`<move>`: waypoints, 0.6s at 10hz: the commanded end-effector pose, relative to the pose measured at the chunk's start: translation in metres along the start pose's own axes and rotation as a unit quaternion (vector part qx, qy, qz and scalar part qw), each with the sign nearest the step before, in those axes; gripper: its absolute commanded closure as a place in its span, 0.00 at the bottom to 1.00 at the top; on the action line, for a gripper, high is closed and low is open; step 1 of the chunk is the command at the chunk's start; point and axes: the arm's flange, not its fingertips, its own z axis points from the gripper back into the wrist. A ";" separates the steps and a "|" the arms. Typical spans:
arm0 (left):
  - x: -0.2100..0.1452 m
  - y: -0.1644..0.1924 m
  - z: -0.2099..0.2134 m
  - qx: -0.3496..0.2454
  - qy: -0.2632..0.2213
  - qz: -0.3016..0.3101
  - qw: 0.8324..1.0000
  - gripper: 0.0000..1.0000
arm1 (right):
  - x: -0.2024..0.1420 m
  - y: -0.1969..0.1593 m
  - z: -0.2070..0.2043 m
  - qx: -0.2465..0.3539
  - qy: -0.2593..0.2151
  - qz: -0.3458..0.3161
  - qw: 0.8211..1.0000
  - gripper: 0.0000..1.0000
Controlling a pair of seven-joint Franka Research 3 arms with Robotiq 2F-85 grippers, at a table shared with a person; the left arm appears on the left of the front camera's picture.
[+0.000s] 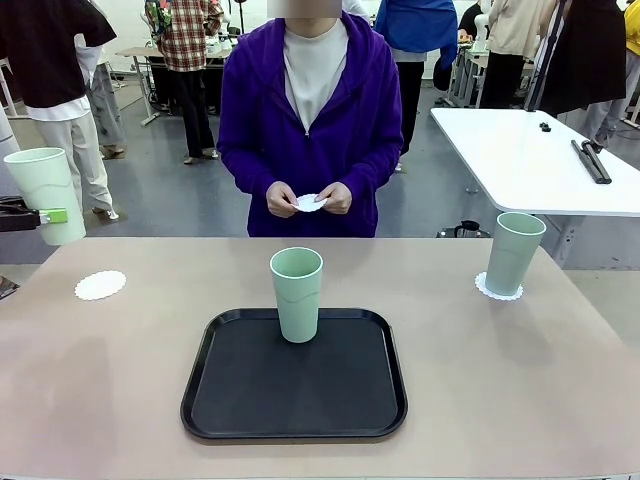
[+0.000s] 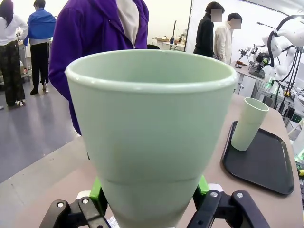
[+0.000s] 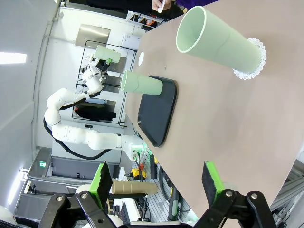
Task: Place coasters on the table and set cups on them.
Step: Take one Reusable plastic cup from the Flat Tray and place it on a coaster set by the human.
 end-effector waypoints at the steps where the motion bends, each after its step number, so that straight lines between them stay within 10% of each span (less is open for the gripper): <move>1: 0.002 0.000 0.001 0.001 -0.002 0.006 1.000 0.16 | 0.000 0.001 0.000 -0.003 0.000 -0.002 1.000 0.00; 6: -0.052 0.036 -0.038 -0.053 0.004 -0.020 0.998 0.16 | 0.000 0.001 0.000 -0.003 0.000 -0.002 1.000 0.00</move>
